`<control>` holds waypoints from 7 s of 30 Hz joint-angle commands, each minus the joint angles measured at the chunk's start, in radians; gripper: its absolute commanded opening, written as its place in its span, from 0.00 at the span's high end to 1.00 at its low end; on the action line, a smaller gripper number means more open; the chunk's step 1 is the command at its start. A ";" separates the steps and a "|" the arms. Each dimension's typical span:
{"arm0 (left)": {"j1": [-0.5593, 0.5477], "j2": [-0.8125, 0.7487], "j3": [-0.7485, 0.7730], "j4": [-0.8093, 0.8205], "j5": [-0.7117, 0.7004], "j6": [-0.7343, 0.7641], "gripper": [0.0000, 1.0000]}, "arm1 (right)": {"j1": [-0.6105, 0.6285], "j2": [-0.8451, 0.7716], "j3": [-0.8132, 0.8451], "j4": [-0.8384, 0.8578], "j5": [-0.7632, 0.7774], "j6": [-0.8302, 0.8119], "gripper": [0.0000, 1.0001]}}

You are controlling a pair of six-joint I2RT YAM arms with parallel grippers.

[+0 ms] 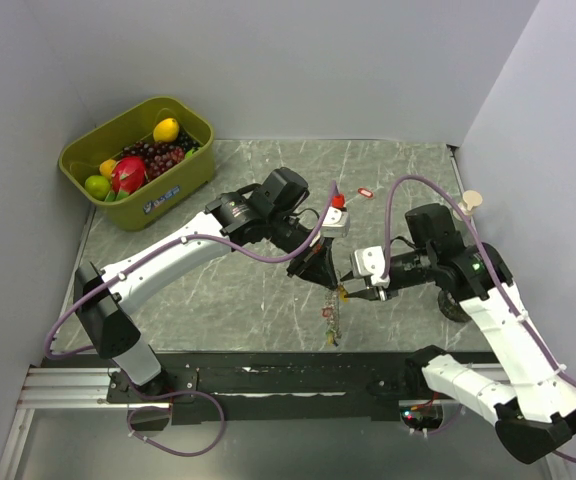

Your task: Remove the keys from the keyring

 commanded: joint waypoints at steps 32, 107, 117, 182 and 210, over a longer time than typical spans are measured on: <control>0.003 -0.032 0.053 0.029 0.060 0.010 0.99 | 0.010 -0.142 -0.175 0.347 0.128 0.272 0.79; 0.014 -0.050 0.018 0.167 -0.152 -0.144 0.99 | 0.010 -0.248 -0.301 0.500 0.344 0.416 1.00; 0.037 -0.069 0.004 0.190 -0.134 -0.164 0.99 | 0.002 -0.253 -0.327 0.505 0.335 0.413 1.00; 0.077 -0.076 0.024 0.144 0.152 -0.125 0.99 | -0.272 -0.079 -0.198 0.594 -0.533 0.735 0.67; 0.077 -0.061 0.031 0.150 0.164 -0.134 0.99 | -0.243 -0.070 -0.250 0.724 -0.533 0.838 0.72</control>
